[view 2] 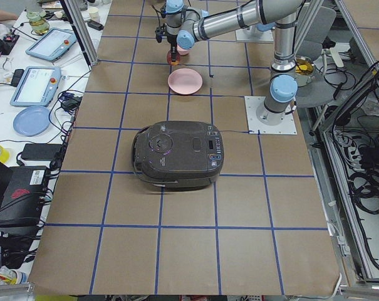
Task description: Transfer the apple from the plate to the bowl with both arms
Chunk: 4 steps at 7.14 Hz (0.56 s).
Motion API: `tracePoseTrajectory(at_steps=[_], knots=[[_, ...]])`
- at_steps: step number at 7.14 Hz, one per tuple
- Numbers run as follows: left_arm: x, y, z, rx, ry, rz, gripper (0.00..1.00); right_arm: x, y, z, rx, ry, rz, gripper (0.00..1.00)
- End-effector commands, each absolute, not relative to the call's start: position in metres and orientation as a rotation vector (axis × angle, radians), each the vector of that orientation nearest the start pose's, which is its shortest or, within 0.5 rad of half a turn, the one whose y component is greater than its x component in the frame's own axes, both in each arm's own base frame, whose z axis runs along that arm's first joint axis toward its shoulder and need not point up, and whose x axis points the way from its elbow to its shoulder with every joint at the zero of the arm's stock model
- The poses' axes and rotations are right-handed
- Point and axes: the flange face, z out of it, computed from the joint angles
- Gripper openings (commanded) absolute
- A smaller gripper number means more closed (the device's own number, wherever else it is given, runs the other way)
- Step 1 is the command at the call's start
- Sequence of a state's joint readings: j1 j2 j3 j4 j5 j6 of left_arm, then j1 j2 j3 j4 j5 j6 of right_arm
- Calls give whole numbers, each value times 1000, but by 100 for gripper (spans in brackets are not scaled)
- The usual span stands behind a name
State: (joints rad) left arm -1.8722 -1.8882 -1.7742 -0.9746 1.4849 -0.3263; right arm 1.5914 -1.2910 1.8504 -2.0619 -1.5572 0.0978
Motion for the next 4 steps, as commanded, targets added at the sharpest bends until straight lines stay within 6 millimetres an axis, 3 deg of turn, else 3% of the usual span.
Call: tracePoseTrajectory(at_steps=[1,2,3,4], knots=[[-331,-499,280,-27,3249,-67,9,71,-553,284,116,3148,38,100],[-352,-488,275,-10,3246,-54,8,70,-550,284,128,3145,39,100],[-373,-488,284,-9,3252,-79,8,70,-553,292,128,3146,13,100],[-388,-488,280,-10,3246,-56,8,72,-554,324,124,3152,-70,100]])
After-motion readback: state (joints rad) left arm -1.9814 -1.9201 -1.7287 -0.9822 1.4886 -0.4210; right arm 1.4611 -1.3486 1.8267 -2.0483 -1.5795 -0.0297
